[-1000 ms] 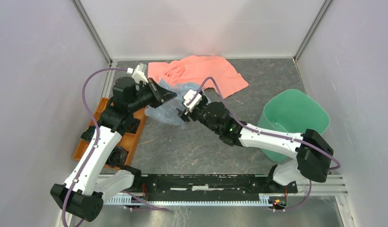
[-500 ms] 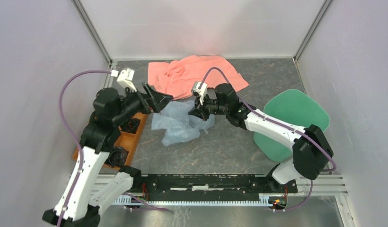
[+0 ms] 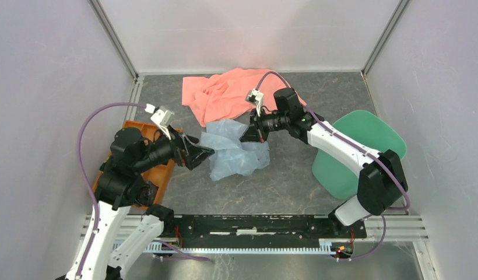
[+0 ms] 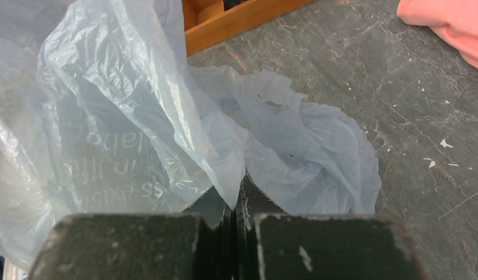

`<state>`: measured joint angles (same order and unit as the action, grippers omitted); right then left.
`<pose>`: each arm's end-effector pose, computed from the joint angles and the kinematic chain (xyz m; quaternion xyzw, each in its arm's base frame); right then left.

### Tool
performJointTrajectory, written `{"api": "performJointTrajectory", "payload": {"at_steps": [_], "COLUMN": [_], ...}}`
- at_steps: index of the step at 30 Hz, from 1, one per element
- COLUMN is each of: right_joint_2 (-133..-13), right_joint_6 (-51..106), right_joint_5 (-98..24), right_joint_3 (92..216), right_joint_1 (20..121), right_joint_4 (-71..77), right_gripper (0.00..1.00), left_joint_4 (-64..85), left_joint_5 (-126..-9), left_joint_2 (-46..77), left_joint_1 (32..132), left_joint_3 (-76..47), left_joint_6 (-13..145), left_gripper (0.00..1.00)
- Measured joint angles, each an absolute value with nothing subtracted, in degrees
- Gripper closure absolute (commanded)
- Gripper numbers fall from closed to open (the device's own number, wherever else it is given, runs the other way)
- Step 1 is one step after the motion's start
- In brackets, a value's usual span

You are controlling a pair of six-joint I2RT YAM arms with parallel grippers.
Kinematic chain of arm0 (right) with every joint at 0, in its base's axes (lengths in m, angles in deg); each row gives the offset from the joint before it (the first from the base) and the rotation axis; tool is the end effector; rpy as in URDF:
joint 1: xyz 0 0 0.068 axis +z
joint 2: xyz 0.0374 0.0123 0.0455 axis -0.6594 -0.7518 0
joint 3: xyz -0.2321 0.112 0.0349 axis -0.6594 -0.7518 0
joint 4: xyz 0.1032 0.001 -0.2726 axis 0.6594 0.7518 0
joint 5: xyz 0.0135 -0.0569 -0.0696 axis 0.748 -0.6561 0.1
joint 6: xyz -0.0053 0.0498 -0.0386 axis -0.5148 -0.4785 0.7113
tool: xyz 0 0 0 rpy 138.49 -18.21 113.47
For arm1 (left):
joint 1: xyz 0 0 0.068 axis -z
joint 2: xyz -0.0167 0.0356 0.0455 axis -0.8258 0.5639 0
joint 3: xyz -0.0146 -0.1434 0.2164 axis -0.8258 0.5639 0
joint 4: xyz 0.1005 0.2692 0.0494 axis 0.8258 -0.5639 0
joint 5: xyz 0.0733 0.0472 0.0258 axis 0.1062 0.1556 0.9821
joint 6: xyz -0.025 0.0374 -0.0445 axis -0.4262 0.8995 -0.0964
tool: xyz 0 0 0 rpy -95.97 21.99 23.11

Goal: Put the trash bags into the trash bin

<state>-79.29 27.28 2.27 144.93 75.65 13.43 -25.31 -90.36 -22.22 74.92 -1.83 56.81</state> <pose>0.2930 0.2433 0.2646 -0.3747 0.7361 0.4819 0.2925 0.1508 -0.0793 0.4004 0.1608 0.7510 -0.4019 0.4986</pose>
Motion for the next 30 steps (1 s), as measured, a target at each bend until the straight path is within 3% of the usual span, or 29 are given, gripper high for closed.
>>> {"api": "performJointTrajectory", "payload": {"at_steps": [3, 16, 20, 24, 30], "right_joint_2": [-80.8, -81.8, -82.1, -84.0, -92.5], "right_joint_6": [26.3, 23.2, 22.2, 21.8, 22.2], "right_joint_5": [3.2, 3.1, 1.1, -4.6, -19.7], "right_joint_3": [146.9, 146.7, 146.5, 146.6, 152.2], "right_joint_1": [75.4, 74.8, 74.2, 73.6, 73.5], "right_joint_4": [14.2, 15.2, 15.2, 15.7, 20.9], "right_gripper": [1.0, 1.0, 1.0, 1.0, 1.0], "left_joint_4": [-25.8, -29.0, -29.0, -29.0, -29.4], "left_joint_5": [-93.9, -88.5, -87.3, -85.2, -78.8], "left_joint_2": [-22.2, -21.8, -23.0, -25.3, -28.6], "left_joint_1": [74.9, 74.9, 74.9, 74.9, 74.9], "left_joint_3": [0.4, 3.0, 3.0, 3.0, 3.0], "left_joint_6": [57.8, 60.7, 61.0, 61.1, 60.8], "left_gripper": [0.03, 0.61, 0.87, 0.97, 0.98]}}
